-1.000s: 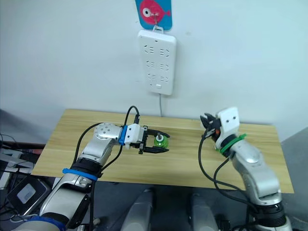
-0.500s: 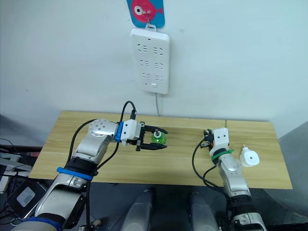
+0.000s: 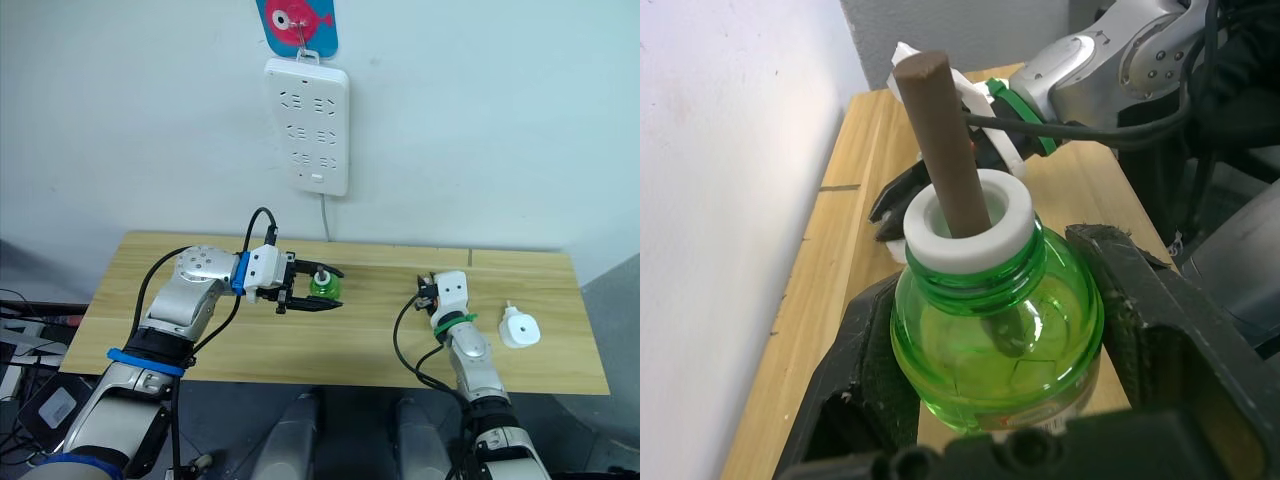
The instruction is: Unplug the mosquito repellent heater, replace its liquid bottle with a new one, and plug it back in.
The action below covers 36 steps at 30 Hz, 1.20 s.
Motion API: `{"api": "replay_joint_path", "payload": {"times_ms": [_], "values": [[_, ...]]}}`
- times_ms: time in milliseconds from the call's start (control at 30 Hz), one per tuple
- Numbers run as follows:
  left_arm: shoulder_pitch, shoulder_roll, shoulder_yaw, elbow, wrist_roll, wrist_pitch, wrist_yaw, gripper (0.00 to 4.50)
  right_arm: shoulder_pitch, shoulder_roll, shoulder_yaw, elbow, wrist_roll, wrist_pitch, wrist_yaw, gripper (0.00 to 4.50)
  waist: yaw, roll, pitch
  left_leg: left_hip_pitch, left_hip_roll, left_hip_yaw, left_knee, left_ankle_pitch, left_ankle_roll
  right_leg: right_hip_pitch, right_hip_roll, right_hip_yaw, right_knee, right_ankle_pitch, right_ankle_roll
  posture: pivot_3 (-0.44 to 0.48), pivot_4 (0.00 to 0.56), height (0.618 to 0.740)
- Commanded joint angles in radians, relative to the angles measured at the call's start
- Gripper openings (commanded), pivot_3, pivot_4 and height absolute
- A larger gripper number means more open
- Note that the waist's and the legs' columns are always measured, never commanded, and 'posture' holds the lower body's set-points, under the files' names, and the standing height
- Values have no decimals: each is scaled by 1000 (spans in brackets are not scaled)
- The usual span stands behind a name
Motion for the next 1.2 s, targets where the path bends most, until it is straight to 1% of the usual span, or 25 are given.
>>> {"api": "replay_joint_path", "payload": {"times_ms": [33, 100, 167, 200, 267, 300, 367, 467, 500, 533, 600, 700, 900, 1133, 1200], "values": [[-15, -12, 2, -23, -10, -10, 0, 2289, 36, 3, -14, -87, 22, -11, 30, 2777, 0, 0, 0, 0, 0, 0, 0, 0, 0, 0, 0, 0, 0, 0, 0, 290, 358, 740], [-17, -20, 1, -12, -7, -18, 0, 2289, 67, -10, -12, -186, 34, 18, 52, 3458, -1, 0, 0, 0, 0, 0, -1, 0, 0, 0, 0, 0, 0, -1, 0, 284, 356, 740], [-18, -28, 1, 1, -3, -30, 0, 2289, 112, -38, -6, -352, 71, 99, 100, 4206, -1, 1, 1, 0, 0, 0, -1, 0, 0, 0, 0, 0, 0, -1, 1, 275, 351, 740], [-17, -31, 1, 4, -2, -34, 0, 2289, 132, -55, -1, -426, 92, 144, 126, 4491, -2, 1, 1, 0, 0, 0, -1, 0, 0, 0, 0, 0, 0, -1, 1, 268, 342, 740], [-20, -39, 1, 13, -2, -46, -2, 2289, 180, -126, 22, -619, 173, 278, 224, 4491, -2, 1, 1, 0, 0, 1, -1, 0, 0, 0, -1, 1, 0, -1, 1, 259, 333, 740], [-24, -49, 1, 23, -2, -58, -3, 2289, 207, -189, 37, -737, 246, 376, 299, 4380, -2, 1, 1, 0, -1, 0, -1, 0, 0, 0, -1, 1, -1, -1, 1, 253, 324, 740], [-31, -61, 0, 41, -1, -80, -7, 2289, 236, -271, 52, -873, 339, 506, 378, 3789, -1, 1, 1, 0, -1, 0, -1, 0, 0, 0, -1, 1, -1, -1, 1, 247, 313, 740], [-33, -83, -13, 46, -2, -111, -31, 2289, 239, -378, 58, -1038, 451, 679, 427, 2765, -1, 0, 0, -1, 0, -1, -1, 0, 0, 0, -1, 0, -1, -2, 0, 237, 291, 740], [-35, -91, -16, 43, -5, -116, -39, 2289, 222, -395, 64, -1082, 477, 723, 429, 2765, -2, 0, -1, -1, 0, -1, -1, 0, 0, 0, -1, 0, -1, -2, 0, 233, 278, 740], [-36, -96, -17, 42, -7, -119, -44, 2289, 209, -403, 67, -1107, 493, 753, 426, 2765, -2, 0, -1, -1, 0, -1, -1, 0, 0, 0, -1, 0, -1, -2, 0, 233, 278, 740], [-42, -107, -20, 44, -7, -127, -53, 2289, 161, -388, 80, -1135, 509, 802, 392, 2765, -4, 0, -2, -1, 0, -1, -1, 0, 0, 0, -1, -1, -1, -1, 0, 229, 260, 740], [-46, -118, -25, 47, -7, -138, -63, 2289, 106, -352, 106, -1140, 494, 838, 354, 2765, -3, -2, -3, -1, 0, -1, 0, 0, 0, 0, -1, -1, -1, -1, 1, 227, 251, 740], [-50, -133, -27, 44, -9, -137, -63, 2289, 72, -325, 165, -1129, 432, 834, 349, 2765, 0, -2, -4, -3, -1, -2, 0, 0, 0, 0, -1, -3, -2, -1, 1, 224, 236, 740], [-57, -144, -26, 39, -10, -126, -58, 2289, 47, -285, 202, -1095, 387, 819, 352, 2765, -1, -2, -5, -3, -1, -3, 1, 0, 0, 0, -1, -4, -1, -1, 1, 228, 239, 740], [-58, -144, -25, 39, -11, -124, -59, 2289, 46, -280, 209, -1087, 370, 807, 358, 2371, -1, -2, -5, -3, -1, -3, 1, 0, 0, 0, -1, -4, -1, -1, 1, 228, 240, 740]]}}
